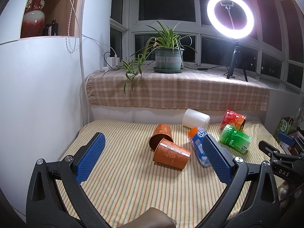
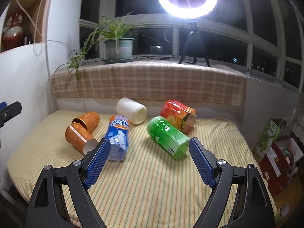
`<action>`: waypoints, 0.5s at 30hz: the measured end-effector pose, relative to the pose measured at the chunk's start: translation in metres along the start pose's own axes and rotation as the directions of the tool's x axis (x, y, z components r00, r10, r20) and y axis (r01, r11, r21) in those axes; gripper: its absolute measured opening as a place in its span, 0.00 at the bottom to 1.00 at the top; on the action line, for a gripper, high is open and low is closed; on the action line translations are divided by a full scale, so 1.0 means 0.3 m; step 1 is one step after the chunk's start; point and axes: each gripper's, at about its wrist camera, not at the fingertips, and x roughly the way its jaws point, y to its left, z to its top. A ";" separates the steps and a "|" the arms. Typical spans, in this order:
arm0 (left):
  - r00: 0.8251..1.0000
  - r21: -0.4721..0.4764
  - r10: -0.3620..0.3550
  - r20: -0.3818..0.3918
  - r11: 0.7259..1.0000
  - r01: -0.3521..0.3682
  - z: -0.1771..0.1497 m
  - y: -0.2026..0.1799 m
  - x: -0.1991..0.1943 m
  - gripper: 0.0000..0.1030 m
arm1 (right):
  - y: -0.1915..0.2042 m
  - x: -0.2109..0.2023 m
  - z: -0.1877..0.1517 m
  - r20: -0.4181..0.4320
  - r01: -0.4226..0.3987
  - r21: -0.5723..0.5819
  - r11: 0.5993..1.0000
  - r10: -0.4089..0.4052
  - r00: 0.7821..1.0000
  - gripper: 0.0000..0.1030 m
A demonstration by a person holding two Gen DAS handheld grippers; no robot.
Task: Flip cup upright
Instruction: 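Move the right gripper to the white cup lying on its side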
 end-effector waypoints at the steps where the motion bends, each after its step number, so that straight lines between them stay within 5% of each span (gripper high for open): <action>1: 1.000 -0.001 0.001 -0.003 1.000 -0.001 0.001 0.002 0.004 1.00 | 0.003 0.013 0.008 -0.002 -0.015 -0.008 1.000 0.015 1.000 0.82; 15: 0.998 -0.022 0.022 -0.056 0.999 -0.023 -0.008 0.055 0.068 1.00 | 0.028 0.226 0.138 -0.078 -0.153 -0.133 0.979 0.143 0.987 0.82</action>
